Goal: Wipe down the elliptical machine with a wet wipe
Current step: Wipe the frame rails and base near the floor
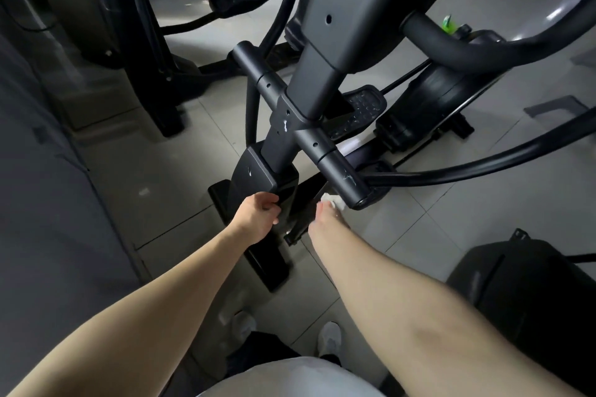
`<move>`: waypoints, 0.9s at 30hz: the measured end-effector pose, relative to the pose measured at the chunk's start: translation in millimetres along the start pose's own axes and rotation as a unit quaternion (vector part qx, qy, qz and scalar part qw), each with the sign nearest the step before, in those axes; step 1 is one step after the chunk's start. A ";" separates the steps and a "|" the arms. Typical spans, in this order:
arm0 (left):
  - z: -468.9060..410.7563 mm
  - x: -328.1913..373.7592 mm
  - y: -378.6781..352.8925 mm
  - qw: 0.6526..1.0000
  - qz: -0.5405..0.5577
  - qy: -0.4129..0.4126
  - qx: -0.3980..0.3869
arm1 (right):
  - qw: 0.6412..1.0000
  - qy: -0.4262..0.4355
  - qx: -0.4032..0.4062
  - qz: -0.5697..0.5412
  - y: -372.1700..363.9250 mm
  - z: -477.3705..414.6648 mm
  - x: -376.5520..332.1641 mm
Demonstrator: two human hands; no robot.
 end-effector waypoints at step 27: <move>39.7 122.3 -69.2 0.971 -0.128 -0.201 0.019 | 0.858 0.452 0.069 0.235 103.2 49.3 -100.8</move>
Point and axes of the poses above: each hand's wrist, its own z-axis away from the middle knuckle, its own y-axis out of the back of the hand, x = y × z, the point moved 7 cm from there along -z, towards the middle knuckle, and after that the axes turned 10 degrees about z, right-handed, at the moved point
